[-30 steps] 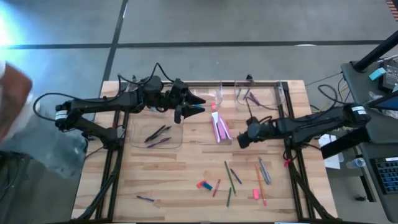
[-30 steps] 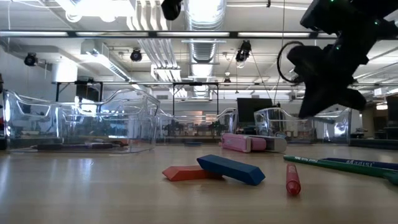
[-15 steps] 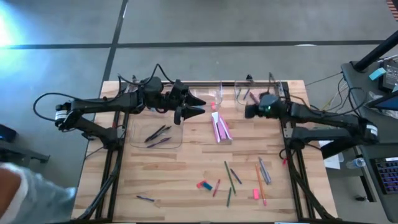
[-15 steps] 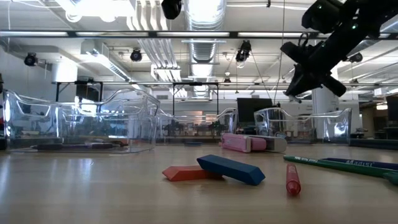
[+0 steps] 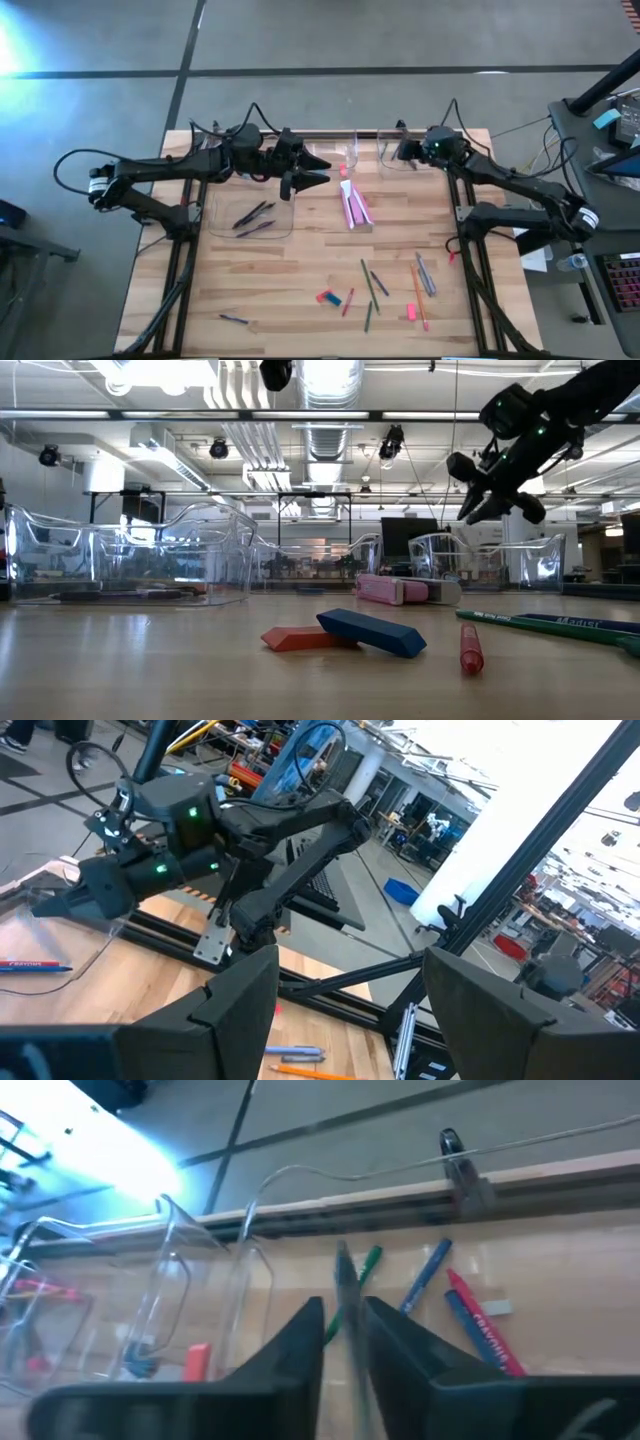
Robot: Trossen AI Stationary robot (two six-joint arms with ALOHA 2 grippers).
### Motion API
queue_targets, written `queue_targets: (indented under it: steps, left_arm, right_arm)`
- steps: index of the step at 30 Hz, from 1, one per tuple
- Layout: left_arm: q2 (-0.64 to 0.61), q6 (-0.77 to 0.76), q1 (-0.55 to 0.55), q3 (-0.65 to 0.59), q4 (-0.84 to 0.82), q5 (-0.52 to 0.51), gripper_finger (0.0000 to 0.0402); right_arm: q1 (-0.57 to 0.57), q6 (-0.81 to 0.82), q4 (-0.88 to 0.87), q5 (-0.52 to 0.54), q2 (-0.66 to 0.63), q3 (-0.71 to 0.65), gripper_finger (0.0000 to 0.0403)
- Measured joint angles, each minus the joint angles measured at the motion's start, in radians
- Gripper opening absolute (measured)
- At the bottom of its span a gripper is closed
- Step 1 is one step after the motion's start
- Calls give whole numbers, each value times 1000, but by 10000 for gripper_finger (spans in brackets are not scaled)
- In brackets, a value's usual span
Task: Sort crayons/erasers/pens/pencils in bins
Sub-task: Put the gray crayon into the top right transparent bin, then put the blue crayon into the top right transparent bin
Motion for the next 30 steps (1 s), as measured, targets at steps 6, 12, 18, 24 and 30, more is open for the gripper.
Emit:
queue_targets:
  steps: [6, 12, 18, 24, 30]
  left_arm:
    - [0, 1, -1, 0, -2, 4, 235]
    - [-5, 77, -29, 32, -202, 98, 235]
    - [-11, 237, -133, 93, -617, 98, 235]
    - [1, 316, -267, 56, -895, 15, 235]
    - [35, 315, -451, -3, -1060, -4, 235]
  right_arm:
    - [-3, -19, -11, -54, -16, 4, 154]
    - [1, -41, -63, -127, -92, 53, 185]
    - [16, -73, -64, -134, -185, 74, 176]
    - [17, -72, -65, -132, -228, 74, 167]
    - [18, -67, -71, -133, -229, 73, 164]
